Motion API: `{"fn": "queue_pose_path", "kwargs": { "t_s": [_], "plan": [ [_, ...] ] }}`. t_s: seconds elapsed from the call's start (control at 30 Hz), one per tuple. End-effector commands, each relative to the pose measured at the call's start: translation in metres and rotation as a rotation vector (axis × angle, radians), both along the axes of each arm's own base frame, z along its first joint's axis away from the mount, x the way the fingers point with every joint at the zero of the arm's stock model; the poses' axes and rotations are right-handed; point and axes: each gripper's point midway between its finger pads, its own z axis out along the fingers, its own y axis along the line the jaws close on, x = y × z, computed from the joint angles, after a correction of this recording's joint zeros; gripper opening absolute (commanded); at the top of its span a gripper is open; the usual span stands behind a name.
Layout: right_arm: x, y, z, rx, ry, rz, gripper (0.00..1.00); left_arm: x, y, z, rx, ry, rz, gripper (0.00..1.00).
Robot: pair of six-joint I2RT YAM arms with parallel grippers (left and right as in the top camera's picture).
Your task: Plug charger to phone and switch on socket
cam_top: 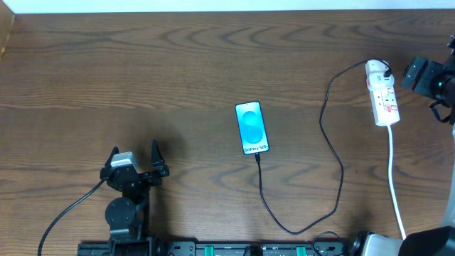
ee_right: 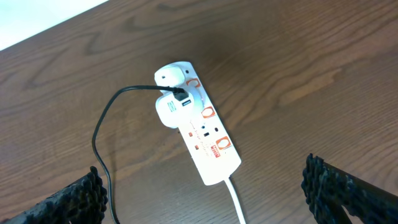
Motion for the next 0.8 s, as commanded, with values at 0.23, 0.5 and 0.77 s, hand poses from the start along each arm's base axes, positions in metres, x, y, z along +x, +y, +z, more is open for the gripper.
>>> {"fn": "queue_pose_path", "kwargs": {
  "t_s": [0.23, 0.5, 0.77],
  "plan": [
    [-0.0008, -0.0017, 0.0059, -0.004, -0.013, -0.013, 0.99, -0.0017, 0.0025, -0.0166, 0.011, 0.057, 0.012, 0.95],
    [-0.001, -0.0014, 0.0058, -0.004, -0.012, -0.013, 0.99, -0.0017, 0.0025, -0.0166, 0.011, 0.057, 0.012, 0.95],
    [0.0023, -0.0005, 0.0151, -0.008, -0.055, -0.016, 0.99, -0.0017, 0.0025, -0.0166, 0.011, 0.057, 0.012, 0.95]
  ]
}}
